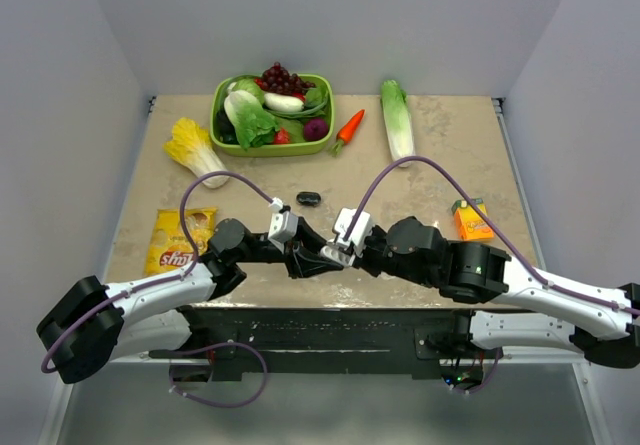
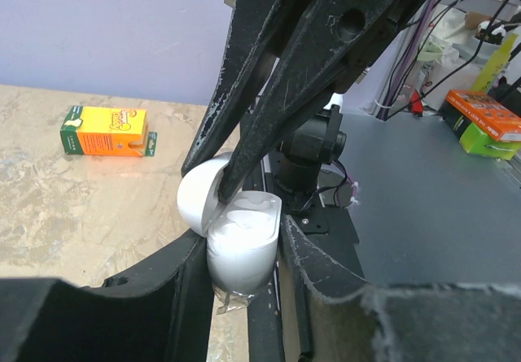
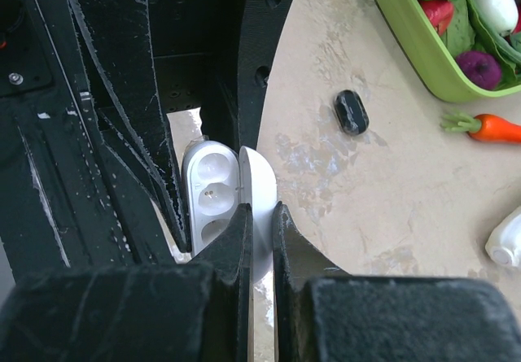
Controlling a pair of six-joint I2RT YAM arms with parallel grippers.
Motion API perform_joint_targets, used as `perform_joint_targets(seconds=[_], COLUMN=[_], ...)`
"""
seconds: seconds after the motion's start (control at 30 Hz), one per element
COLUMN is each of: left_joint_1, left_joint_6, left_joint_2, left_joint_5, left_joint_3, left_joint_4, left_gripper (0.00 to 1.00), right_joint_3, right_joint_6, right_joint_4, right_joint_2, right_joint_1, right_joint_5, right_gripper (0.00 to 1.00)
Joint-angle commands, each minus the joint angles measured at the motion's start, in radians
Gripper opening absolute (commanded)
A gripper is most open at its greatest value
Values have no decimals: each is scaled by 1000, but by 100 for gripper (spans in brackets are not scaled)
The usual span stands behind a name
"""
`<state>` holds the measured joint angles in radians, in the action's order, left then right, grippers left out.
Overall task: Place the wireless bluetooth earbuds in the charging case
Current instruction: Adjust the charging case.
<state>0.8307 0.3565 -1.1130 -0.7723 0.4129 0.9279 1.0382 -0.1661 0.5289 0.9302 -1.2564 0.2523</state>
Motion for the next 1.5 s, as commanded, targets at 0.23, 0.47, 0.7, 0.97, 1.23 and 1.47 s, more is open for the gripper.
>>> perform_joint_targets(seconds=[0.23,0.47,0.7,0.97,1.23,1.47], left_joint_1=[-5,-5,-5,-5,2,5], left_joint_6=[30,85,93,82,44,48], left_joint_2=[-13,-31,-13,70,280,407], left_joint_5=[19,22,79,298,559,610], left_joint_3=[-40,-105,-151,-256,-388,-442], left_joint_4=[165,308,358,384,276,218], left_gripper=[0,0,0,0,0,0], right_joint_3=[0,-1,8,-96,-372,-411], right_joint_6=[23,91,138,328,634,606], right_joint_4=[-47,-67,-130,-271,-366,-504], right_joint_2=[12,7,-48,-198,-18,217], right_joint_1=[-3,9,34,89,275,273], right_joint_5=[25,125,136,382,104,-33], right_gripper=[0,4,60,72,58,31])
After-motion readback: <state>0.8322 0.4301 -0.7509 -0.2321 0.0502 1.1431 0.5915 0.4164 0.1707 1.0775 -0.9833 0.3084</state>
